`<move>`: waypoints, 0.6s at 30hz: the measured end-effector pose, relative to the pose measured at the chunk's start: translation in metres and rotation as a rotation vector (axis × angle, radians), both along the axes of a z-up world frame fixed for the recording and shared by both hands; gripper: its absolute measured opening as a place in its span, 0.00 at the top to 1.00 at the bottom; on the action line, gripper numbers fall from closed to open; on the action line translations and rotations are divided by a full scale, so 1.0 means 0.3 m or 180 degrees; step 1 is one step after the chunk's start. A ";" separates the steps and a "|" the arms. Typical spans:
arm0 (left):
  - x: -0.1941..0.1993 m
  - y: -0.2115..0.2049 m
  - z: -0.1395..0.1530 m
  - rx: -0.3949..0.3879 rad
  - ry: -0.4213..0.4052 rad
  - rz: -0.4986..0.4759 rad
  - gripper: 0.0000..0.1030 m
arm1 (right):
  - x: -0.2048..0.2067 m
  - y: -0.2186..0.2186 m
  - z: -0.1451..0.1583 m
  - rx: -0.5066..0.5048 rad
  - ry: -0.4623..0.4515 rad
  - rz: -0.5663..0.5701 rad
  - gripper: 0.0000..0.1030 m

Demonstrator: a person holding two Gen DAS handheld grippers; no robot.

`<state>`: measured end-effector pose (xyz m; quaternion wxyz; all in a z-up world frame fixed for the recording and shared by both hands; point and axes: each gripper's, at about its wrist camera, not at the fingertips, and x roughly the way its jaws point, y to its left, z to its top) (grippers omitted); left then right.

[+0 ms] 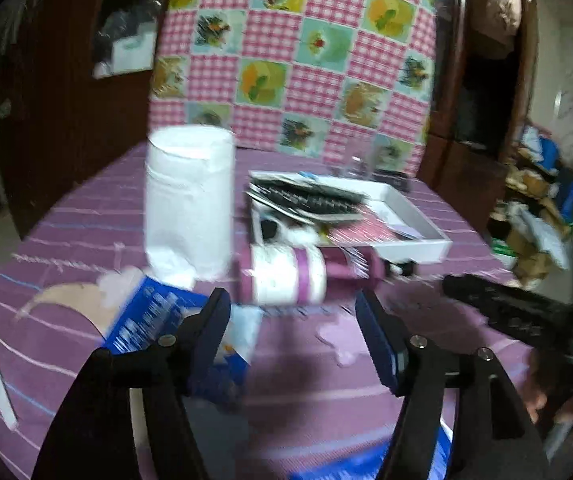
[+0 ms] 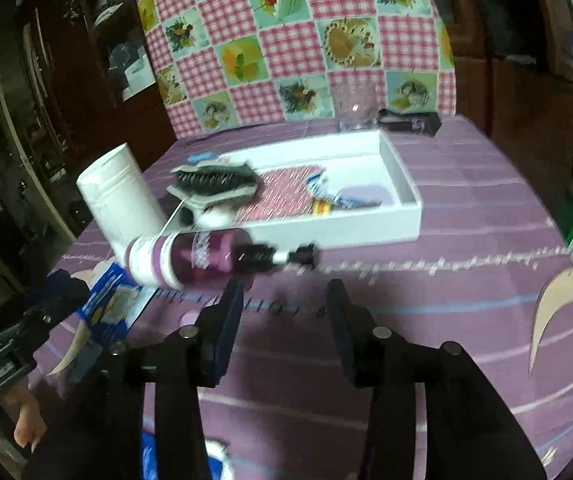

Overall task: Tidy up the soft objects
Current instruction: 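Move the left gripper down toward the large blue packet on the table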

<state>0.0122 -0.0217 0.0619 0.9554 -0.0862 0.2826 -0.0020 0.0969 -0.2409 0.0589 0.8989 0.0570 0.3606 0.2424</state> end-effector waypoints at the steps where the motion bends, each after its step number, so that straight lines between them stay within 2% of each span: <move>1: -0.010 -0.008 -0.005 -0.0031 0.0027 -0.0077 0.35 | -0.008 0.008 -0.009 0.0031 0.0097 0.0070 0.55; 4: -0.021 -0.050 -0.036 -0.0148 0.0204 -0.0410 0.35 | -0.035 0.074 -0.045 0.0051 0.0373 0.0259 0.55; 6: -0.011 -0.086 -0.063 -0.0079 0.0382 -0.0492 0.39 | -0.050 0.133 -0.076 -0.0216 0.0457 0.0313 0.61; 7: -0.010 -0.092 -0.071 -0.0034 0.0408 -0.0482 0.42 | -0.043 0.153 -0.098 -0.0378 0.0500 0.0298 0.61; 8: -0.006 -0.097 -0.084 0.0002 0.0436 -0.0490 0.42 | -0.037 0.158 -0.114 -0.0393 0.0557 0.0330 0.61; 14: 0.035 -0.076 -0.135 -0.0177 0.0695 -0.0554 0.41 | -0.045 0.170 -0.130 -0.0581 0.0326 0.0242 0.59; 18: 0.070 -0.049 -0.159 -0.0355 0.0813 -0.0504 0.40 | -0.016 0.178 -0.123 -0.0654 0.0297 0.0158 0.58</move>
